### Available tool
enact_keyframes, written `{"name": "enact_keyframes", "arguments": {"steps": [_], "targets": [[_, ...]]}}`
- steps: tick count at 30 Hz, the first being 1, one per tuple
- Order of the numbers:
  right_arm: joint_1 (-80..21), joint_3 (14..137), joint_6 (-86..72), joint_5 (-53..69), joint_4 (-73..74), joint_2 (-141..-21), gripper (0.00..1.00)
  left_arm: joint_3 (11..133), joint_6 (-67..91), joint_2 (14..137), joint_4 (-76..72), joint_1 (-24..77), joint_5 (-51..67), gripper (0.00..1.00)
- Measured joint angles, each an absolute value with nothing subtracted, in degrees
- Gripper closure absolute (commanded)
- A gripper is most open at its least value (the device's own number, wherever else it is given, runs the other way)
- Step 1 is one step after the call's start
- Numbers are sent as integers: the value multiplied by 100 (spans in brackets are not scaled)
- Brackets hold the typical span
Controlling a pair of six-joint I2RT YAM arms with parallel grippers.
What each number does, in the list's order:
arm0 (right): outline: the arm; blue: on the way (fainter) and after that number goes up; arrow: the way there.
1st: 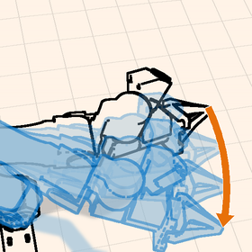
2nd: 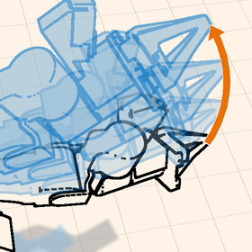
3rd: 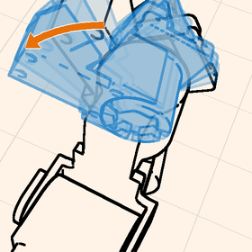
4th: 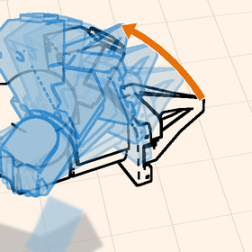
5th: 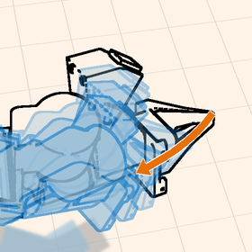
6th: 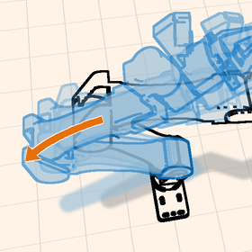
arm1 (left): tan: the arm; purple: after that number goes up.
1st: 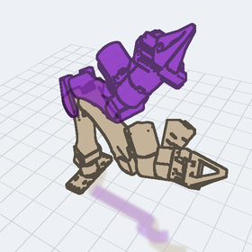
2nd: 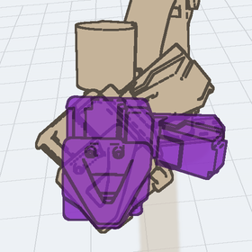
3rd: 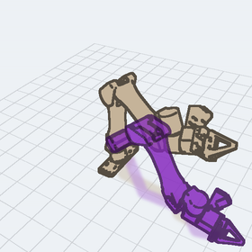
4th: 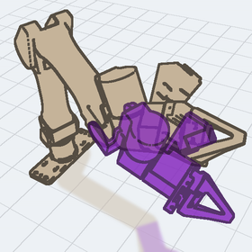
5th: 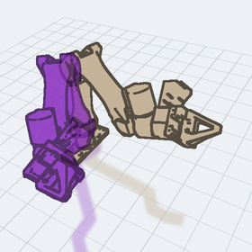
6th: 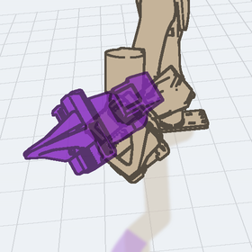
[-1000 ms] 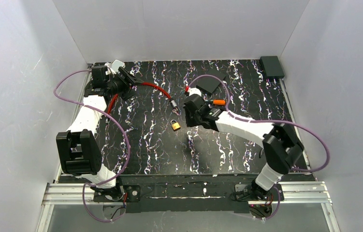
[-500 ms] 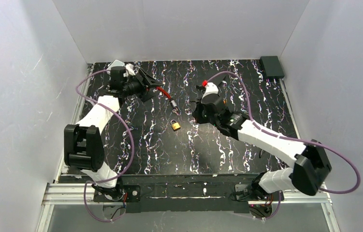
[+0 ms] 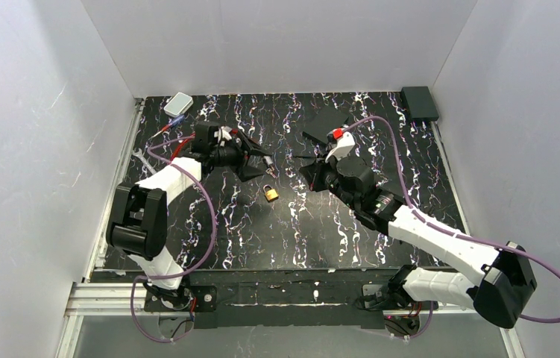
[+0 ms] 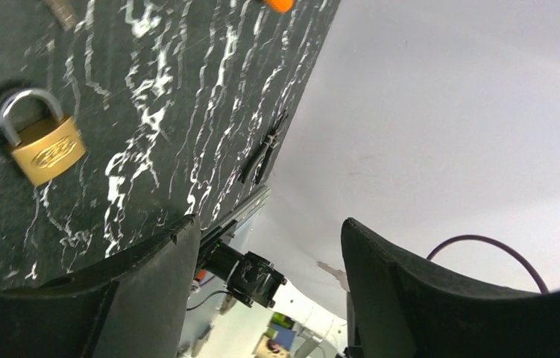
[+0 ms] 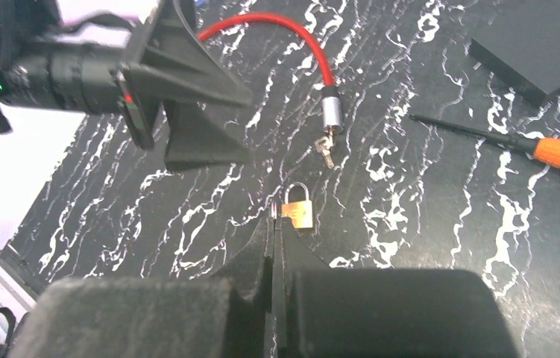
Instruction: Unlock with the key
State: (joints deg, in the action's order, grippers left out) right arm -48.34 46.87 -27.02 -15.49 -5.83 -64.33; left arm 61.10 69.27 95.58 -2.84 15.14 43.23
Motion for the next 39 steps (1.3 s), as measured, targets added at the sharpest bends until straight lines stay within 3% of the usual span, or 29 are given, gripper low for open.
{"name": "enact_keyframes", "arguments": {"steps": [9, 17, 27, 39], "targets": [[-4834, 4061, -2648, -860, -1590, -6394, 99, 5016, 7686, 8928, -531, 1872, 4356, 35], [-4834, 4081, -2170, -165, -1758, -6372, 99, 4921, 7806, 8483, -883, 2191, 4403, 49], [-4831, 4601, -955, 837, -543, -5672, 99, 4923, 6323, 7705, -956, 2213, 4747, 54], [-4574, 5751, -101, 3688, 754, -5711, 99, 4755, 4050, 6223, -1216, 2591, 5194, 48]]}}
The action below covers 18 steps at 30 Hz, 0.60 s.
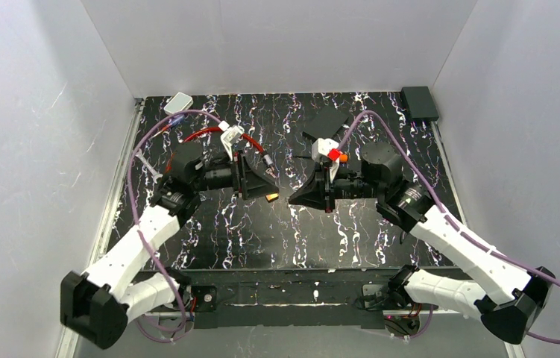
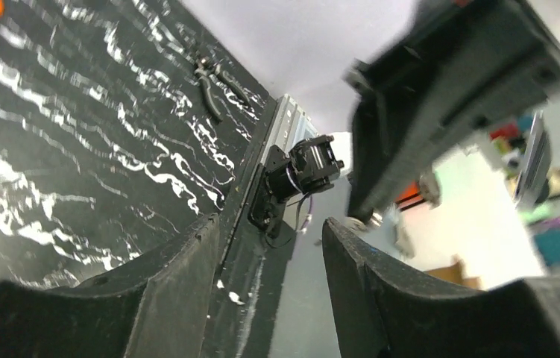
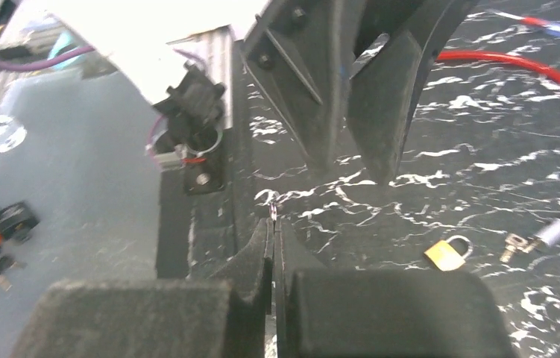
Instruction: Unlock with the key
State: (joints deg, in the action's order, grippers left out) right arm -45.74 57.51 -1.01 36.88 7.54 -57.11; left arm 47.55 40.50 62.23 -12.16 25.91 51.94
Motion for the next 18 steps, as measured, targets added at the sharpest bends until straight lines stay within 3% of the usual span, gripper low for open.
{"name": "enact_keyframes", "arguments": {"steps": [5, 9, 18], "targets": [[-4436, 5955, 0, 4773, 1007, -5928, 99, 4547, 3093, 5479, -1541, 2840, 5566, 48], [-4425, 5955, -189, 5402, 878, -5927, 99, 4232, 2631, 5256, -2012, 3100, 5758, 40], [-4425, 5955, -763, 6197, 5, -5883, 99, 3712, 1884, 4931, -2813, 3501, 6017, 37]]}}
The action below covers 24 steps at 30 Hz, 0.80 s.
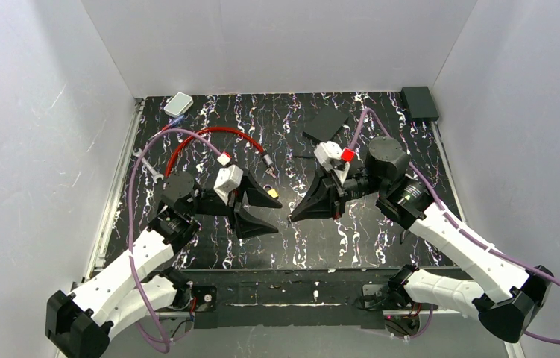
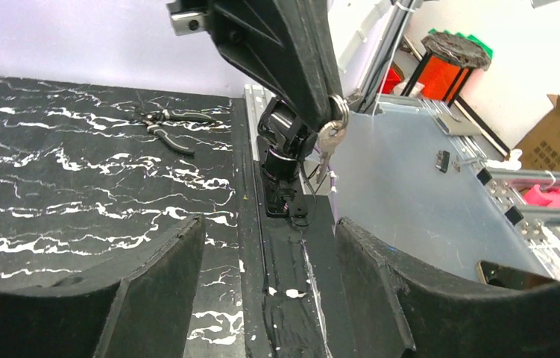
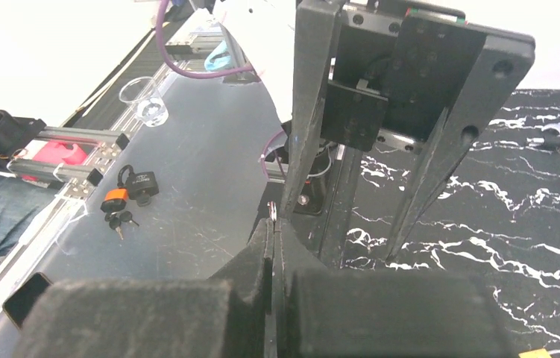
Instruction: Unlock with the key
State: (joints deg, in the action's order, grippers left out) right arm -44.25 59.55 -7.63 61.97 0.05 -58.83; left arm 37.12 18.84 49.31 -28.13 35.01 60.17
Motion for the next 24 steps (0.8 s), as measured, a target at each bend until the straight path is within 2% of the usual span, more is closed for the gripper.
{"name": "enact_keyframes", "arguments": {"steps": [9, 24], "targets": [[-4425, 5955, -1064, 6471, -518, -5978, 99, 3715, 1620, 5108, -3027, 3757, 6178, 42], [-4425, 5955, -1205, 6529, -816, -6204, 99, 3745, 1835, 5280, -3616, 3922, 6159, 60]]}}
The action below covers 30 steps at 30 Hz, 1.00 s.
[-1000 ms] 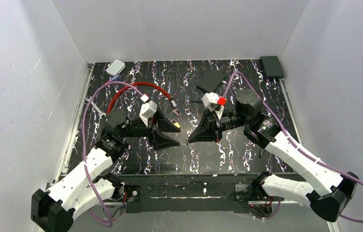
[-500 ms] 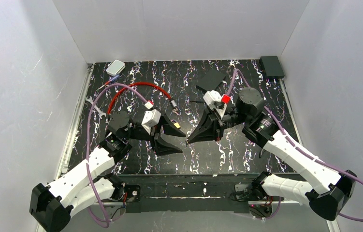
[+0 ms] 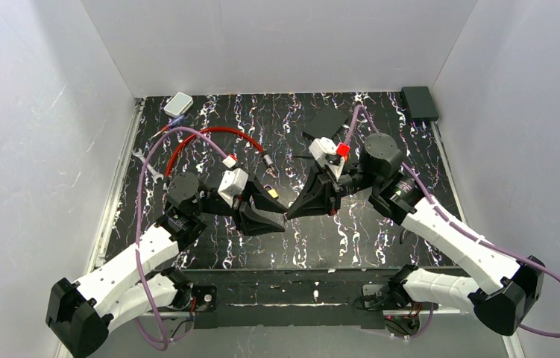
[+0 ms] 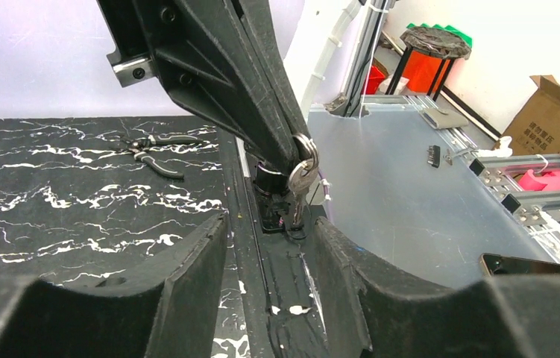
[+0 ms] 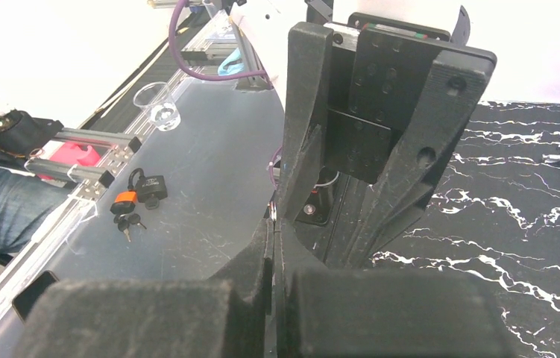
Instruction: Unlock with the key
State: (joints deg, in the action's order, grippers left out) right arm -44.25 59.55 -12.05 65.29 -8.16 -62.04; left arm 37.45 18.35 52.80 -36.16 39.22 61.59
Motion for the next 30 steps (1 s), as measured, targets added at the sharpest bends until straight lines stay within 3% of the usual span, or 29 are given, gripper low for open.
{"name": "enact_keyframes", "arguments": {"steps": [9, 18, 24, 25, 28, 30], "targets": [[-4425, 5955, -1210, 6534, -916, -6237, 99, 3741, 1982, 5280, -3846, 3922, 6156, 76], [-4425, 5946, -1227, 6532, -967, -6237, 99, 3681, 2101, 5280, -4035, 3924, 6154, 100], [-4421, 5936, -1229, 6496, -987, -6237, 99, 3615, 2100, 5273, -4145, 3924, 6154, 100], [-4421, 5935, -1228, 6472, -982, -6237, 91, 3603, 2087, 5273, -4162, 3924, 6149, 100], [-4421, 5935, -1175, 6291, -855, -6222, 51, 3592, 2043, 5276, -4173, 3924, 6109, 100], [-4421, 5943, -1062, 6079, -615, -6176, 36, 3592, 1982, 5298, -4121, 3924, 6087, 100]]}}
